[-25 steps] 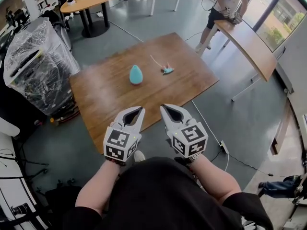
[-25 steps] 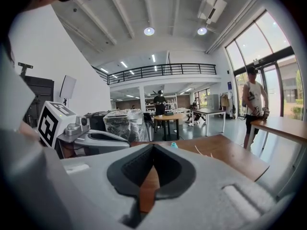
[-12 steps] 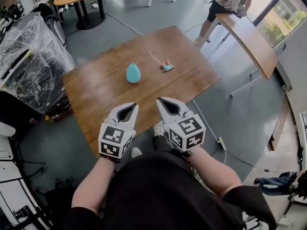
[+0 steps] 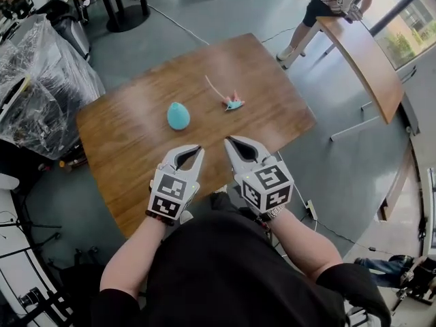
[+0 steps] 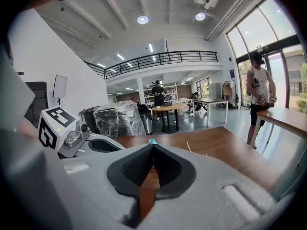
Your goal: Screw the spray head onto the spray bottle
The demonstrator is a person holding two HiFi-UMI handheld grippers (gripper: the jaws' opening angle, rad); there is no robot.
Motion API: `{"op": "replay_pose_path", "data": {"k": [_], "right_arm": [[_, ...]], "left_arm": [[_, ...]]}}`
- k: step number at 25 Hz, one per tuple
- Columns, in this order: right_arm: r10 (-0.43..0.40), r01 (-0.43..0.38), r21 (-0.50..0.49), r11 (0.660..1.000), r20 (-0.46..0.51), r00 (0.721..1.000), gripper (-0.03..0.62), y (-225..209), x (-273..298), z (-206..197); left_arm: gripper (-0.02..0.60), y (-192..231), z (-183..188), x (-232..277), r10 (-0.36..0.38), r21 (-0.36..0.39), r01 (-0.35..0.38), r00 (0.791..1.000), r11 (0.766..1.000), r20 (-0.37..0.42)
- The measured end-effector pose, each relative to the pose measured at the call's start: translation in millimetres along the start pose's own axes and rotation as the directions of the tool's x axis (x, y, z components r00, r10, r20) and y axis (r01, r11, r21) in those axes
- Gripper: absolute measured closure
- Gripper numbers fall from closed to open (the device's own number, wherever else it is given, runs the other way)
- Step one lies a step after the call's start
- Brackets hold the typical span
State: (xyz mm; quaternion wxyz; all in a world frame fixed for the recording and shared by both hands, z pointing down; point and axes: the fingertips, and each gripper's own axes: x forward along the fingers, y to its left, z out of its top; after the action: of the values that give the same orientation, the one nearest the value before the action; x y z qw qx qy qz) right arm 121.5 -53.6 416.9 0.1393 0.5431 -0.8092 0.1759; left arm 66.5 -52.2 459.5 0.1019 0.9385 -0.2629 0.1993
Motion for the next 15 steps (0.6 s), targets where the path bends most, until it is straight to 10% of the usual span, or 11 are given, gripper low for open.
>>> {"op": "replay_pose_path", "data": {"k": [15], "right_arm": [[0.086,-0.079,0.054,0.995,-0.144,0.986,0.602,-120,44,-23]], "left_arm": [[0.523,12,-28,176,0.003,0.03,0.004,0.973,1.0,-0.229]]}}
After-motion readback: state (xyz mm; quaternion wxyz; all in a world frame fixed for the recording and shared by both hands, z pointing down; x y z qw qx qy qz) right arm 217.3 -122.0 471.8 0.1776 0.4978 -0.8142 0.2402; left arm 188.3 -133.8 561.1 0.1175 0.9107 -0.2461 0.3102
